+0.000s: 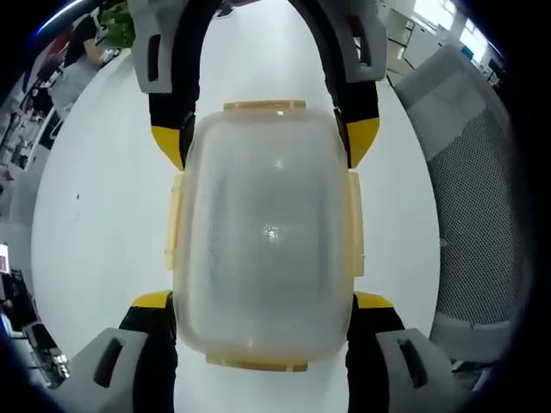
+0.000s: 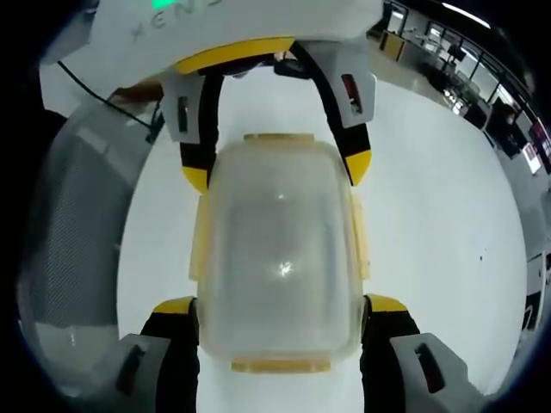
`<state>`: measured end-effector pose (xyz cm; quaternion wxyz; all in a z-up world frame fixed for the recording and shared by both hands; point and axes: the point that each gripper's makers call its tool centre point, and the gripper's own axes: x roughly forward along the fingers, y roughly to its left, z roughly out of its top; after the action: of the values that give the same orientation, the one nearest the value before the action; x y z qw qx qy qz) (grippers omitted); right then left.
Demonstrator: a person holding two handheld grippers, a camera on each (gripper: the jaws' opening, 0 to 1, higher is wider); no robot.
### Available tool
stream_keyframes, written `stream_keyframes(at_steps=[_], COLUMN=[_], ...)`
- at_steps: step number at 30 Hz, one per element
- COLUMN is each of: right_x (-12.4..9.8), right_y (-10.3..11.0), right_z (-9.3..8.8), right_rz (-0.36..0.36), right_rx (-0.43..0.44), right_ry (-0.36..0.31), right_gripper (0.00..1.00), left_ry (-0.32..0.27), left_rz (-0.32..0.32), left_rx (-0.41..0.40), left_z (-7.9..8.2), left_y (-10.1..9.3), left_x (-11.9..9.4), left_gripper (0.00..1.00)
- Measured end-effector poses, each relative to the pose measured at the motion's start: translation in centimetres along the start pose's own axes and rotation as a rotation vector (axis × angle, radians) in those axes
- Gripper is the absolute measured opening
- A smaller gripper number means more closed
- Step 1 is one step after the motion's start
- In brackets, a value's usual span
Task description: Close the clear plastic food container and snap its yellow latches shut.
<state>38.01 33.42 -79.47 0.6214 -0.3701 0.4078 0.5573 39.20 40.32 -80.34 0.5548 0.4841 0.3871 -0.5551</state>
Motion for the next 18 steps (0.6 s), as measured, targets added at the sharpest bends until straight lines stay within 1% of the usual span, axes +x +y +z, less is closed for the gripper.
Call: stream_keyframes(at_steps=[18], right_x=[0.2], right_y=[-1.8], right_z=[0.3], right_rz=[-0.004], right_rx=[0.003], right_ry=[-0.009], right_gripper=[0.77], left_ry=[0.002], left_rz=[0.006], left_rx=[-0.001], left_z=[-0.3], left_y=[1.8], left_x=[0.3], left_gripper=[0.81])
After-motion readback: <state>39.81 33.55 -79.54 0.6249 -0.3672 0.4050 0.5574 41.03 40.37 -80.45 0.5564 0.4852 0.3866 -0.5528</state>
